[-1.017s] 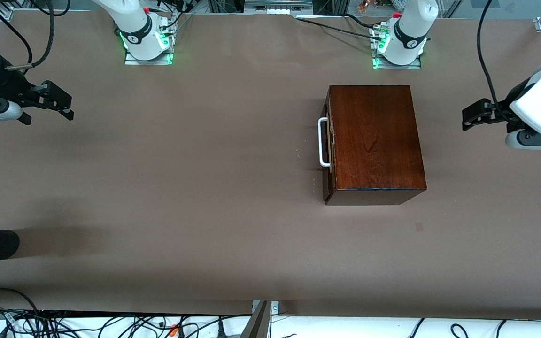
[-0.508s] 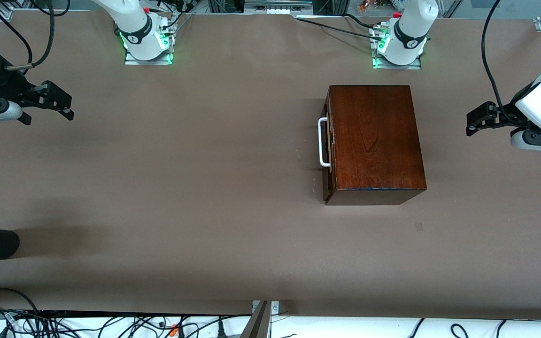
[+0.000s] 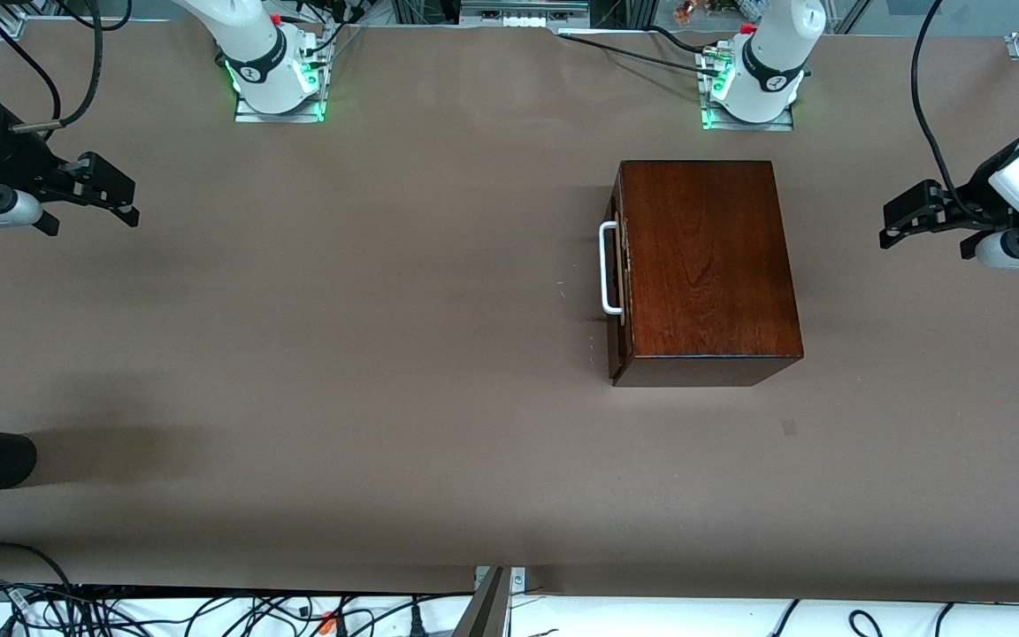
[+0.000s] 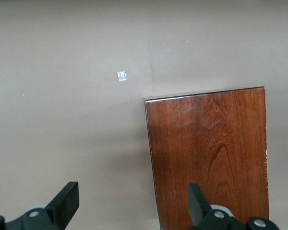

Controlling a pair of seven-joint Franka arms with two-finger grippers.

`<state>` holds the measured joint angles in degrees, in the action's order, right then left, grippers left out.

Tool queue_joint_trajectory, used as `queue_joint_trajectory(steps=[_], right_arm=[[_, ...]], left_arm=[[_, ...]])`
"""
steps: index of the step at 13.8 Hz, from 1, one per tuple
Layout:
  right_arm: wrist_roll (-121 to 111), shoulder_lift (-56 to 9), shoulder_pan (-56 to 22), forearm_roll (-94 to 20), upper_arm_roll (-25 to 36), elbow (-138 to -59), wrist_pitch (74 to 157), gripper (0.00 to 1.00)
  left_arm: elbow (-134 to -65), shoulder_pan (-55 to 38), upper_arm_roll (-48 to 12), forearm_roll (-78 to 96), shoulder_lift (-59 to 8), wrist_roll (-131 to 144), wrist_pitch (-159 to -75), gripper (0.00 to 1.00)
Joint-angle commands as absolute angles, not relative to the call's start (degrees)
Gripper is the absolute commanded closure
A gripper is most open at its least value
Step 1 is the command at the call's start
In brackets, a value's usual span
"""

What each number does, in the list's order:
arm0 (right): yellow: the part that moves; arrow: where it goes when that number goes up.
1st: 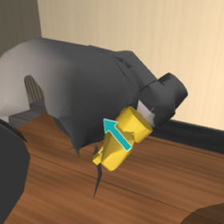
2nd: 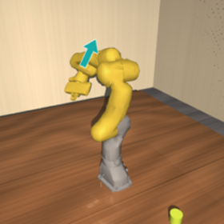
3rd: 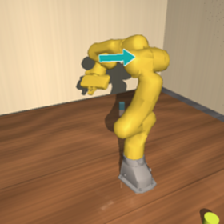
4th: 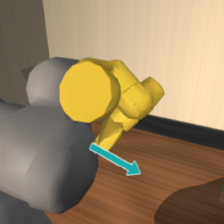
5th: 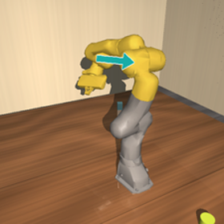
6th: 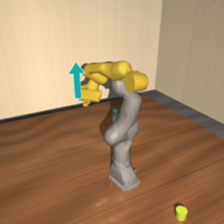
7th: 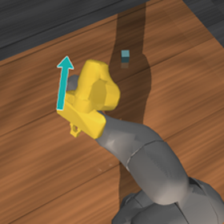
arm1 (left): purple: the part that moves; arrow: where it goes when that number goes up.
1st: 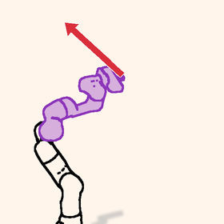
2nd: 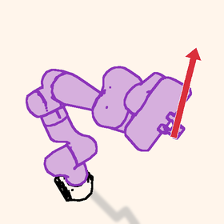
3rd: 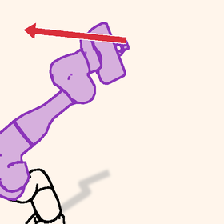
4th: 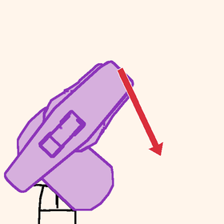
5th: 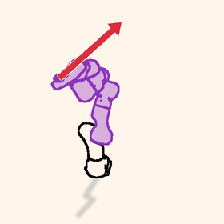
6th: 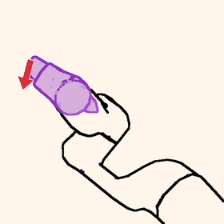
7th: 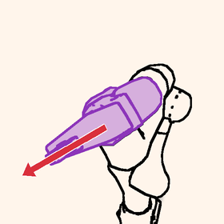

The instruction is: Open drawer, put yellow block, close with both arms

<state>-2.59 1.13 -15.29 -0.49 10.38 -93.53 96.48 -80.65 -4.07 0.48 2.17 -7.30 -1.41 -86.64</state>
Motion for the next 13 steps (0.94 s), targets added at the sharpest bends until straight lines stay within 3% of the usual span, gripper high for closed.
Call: queue_joint_trajectory(steps=[1,13], right_arm=[[-2.29,0.88,-14.94,-0.88,10.02,-92.81,96.59,0.00],[-2.29,0.88,-14.94,-0.88,10.02,-92.81,96.59,0.00]], left_arm=[[-82.62,-2.81,-0.35,2.99,-5.54,-2.11,-87.63,0.00],[-82.44,-3.16,-0.53,-0.09,-5.98,-1.93,-86.57,0.00]])
